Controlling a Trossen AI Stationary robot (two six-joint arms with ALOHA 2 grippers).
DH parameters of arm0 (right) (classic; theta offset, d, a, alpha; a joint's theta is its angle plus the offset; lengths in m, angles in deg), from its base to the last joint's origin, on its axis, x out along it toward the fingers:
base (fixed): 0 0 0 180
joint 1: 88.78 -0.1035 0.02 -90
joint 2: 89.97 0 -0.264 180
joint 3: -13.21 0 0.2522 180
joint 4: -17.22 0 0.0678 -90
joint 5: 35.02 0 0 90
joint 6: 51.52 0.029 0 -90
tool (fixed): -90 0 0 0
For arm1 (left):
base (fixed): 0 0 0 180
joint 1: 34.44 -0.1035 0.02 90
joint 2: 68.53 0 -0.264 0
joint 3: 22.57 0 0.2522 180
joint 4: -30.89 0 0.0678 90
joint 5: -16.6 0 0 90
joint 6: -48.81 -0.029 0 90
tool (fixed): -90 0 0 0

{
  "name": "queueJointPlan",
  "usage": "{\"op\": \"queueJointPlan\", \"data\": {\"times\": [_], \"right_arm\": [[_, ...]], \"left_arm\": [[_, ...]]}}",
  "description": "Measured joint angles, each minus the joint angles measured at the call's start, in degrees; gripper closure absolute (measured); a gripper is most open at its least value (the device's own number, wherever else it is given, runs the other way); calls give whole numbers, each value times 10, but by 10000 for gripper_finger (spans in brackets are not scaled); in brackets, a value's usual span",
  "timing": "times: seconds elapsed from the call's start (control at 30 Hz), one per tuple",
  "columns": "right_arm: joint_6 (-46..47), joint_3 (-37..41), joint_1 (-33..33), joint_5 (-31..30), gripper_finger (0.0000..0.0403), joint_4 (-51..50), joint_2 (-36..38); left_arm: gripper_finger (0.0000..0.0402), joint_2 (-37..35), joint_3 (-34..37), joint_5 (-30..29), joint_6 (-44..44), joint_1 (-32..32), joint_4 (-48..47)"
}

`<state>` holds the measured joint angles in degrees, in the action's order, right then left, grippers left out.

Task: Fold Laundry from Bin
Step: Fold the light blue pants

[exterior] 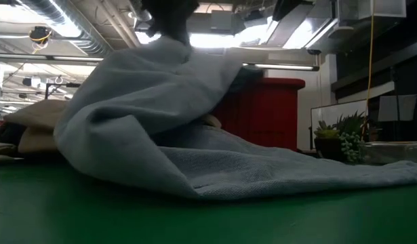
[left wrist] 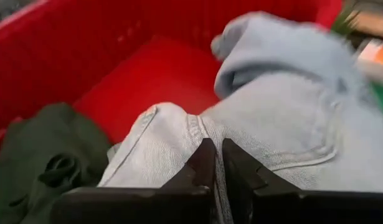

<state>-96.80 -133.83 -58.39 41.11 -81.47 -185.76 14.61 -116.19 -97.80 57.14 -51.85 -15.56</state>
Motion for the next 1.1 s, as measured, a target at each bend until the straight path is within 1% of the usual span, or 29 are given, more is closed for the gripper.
{"op": "queueJointPlan", "data": {"times": [0.17, 0.27, 0.33, 0.43, 0.53, 0.7, 0.8, 0.87, 1.0, 1.1], "right_arm": [[0, 8, 0, 0, 246, -6, 0], [0, 25, 0, 0, 246, -5, 0], [0, 41, 0, 0, 246, -5, 0], [0, 66, 0, 0, 246, -5, 0], [-2, 88, 0, 0, 246, -6, 0], [-3, 104, 0, -6, 246, -6, 0], [-5, 104, 0, -11, 246, -6, 0], [-5, 104, 0, -11, 246, -7, 0], [-6, 104, 0, -11, 246, -27, 0], [-5, 104, 0, -3, 246, -50, 0]], "left_arm": [[394, -1, -68, 20, -33, 0, 4], [394, -1, -112, 43, -42, 1, 13], [394, -2, -137, 70, -44, 1, 26], [394, -2, -173, 136, -44, 1, 38], [393, -3, -196, 223, -45, 7, 40], [393, -3, -210, 376, -45, 36, 37], [393, -3, -211, 437, -45, 66, 32], [392, -3, -211, 453, -45, 89, 16], [392, -3, -211, 458, -58, 133, -37], [392, -3, -211, 434, -81, 162, -87]]}}
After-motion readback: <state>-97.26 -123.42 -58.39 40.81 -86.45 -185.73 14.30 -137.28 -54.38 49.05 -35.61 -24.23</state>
